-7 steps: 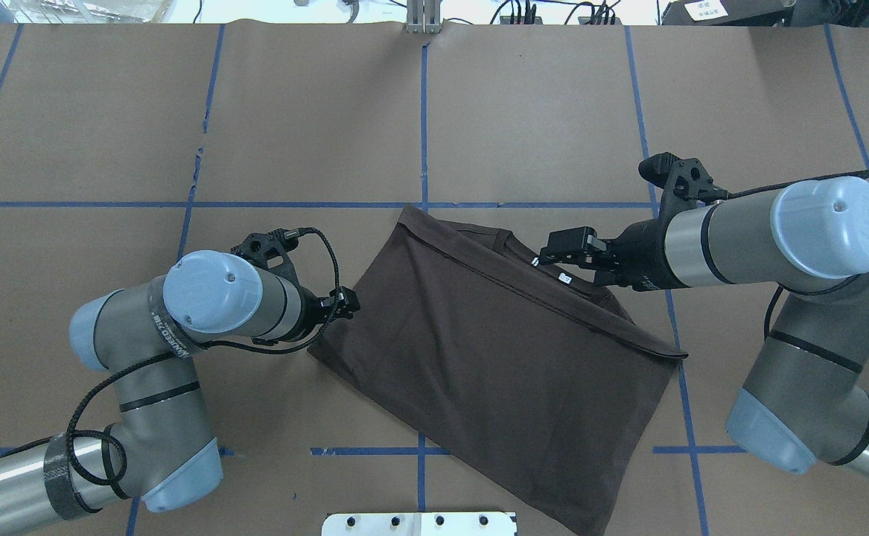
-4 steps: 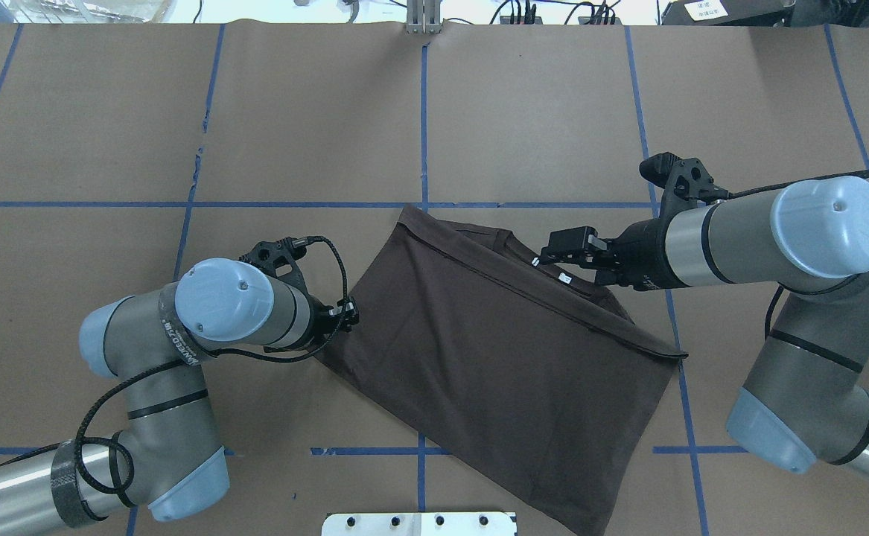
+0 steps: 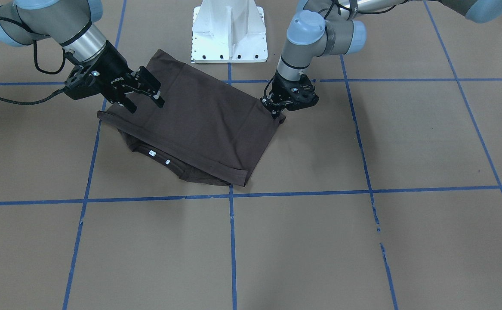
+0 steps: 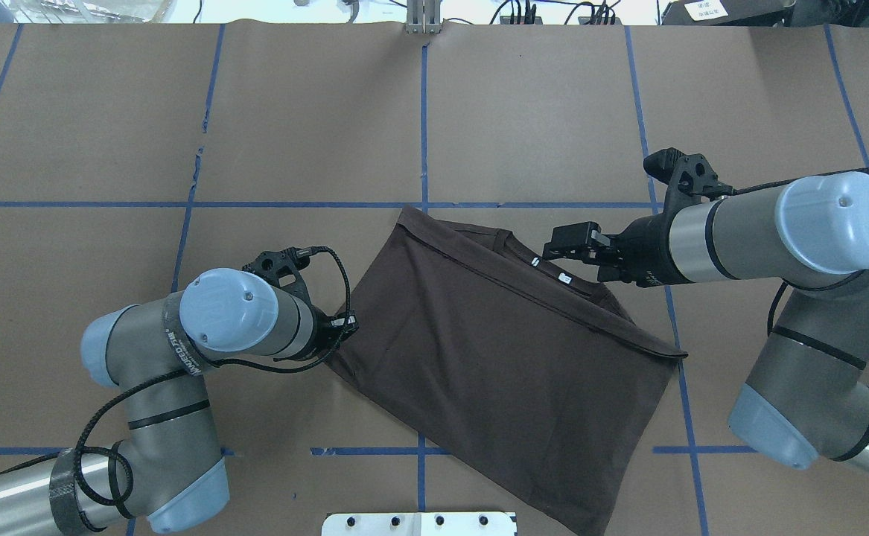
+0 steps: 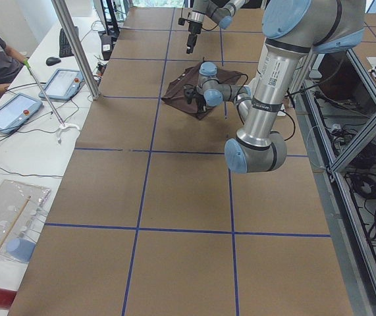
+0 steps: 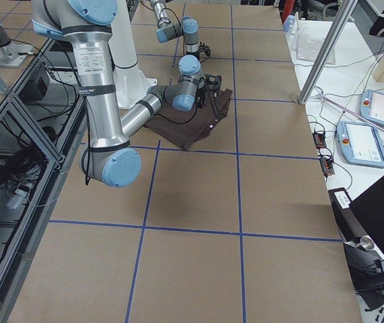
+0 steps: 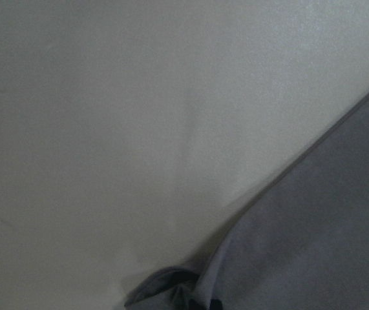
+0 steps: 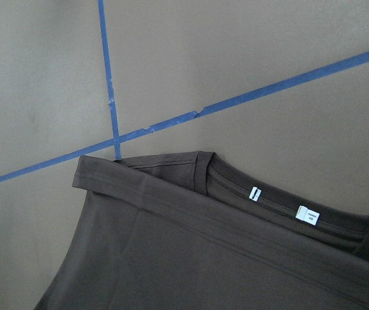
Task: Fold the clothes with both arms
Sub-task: 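Push the shirt edge with the left gripper to straighten it upright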
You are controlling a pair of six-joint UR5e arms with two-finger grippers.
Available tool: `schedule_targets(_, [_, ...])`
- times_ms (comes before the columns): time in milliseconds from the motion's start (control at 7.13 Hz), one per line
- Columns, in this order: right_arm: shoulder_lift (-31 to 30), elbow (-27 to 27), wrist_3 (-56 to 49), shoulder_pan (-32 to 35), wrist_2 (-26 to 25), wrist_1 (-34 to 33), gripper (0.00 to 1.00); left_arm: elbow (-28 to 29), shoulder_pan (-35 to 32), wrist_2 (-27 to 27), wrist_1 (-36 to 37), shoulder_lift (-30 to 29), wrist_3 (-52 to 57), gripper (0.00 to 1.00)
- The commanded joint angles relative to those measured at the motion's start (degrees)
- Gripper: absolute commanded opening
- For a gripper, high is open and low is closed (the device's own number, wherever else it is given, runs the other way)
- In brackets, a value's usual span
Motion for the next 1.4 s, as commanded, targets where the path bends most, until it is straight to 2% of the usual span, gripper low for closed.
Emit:
schedule_targets(0, [-0.4,0.1,0.0,0.4,0.2,0.0,1.00,0.0,-5.4,-1.6,1.7,-0.5,1.5,0.00])
schedule_targets(140, [-0.7,0.1,0.0,0.5,0.1,0.0,1.00,2.0,-7.8,-1.6,1.6,-0.9,4.6,0.00])
schedule_targets(281, [-0.9,0.1,0.0,0.9,0.1,0.0,1.00,6.9,-10.3,-1.5,1.0,-4.0,5.4,0.00])
schedule_targets(561, [-1.7,0.1,0.0,1.6,0.1,0.0,1.00,21.9,-16.0,-1.3,-1.3,-14.5,10.0,0.00])
schedule_targets(702, [-2.0,0.2,0.0,1.8,0.1,0.1,1.00,30.5,-18.3,-1.3,-7.6,-18.0,12.2,0.00])
schedule_targets(842, [-2.1,-0.1,0.0,1.8,0.0,0.0,1.00,36.9,-19.9,-1.2,-12.3,-20.8,14.4,0.00])
schedule_targets(1122, [-2.0,-0.9,0.0,1.6,-0.1,0.0,1.00,47.5,-20.0,0.9,-22.9,-27.4,14.5,0.00])
schedule_targets(1263, [-2.0,-1.1,0.0,1.6,-0.1,0.0,1.00,50.4,-20.0,1.7,-25.0,-29.7,14.4,0.00])
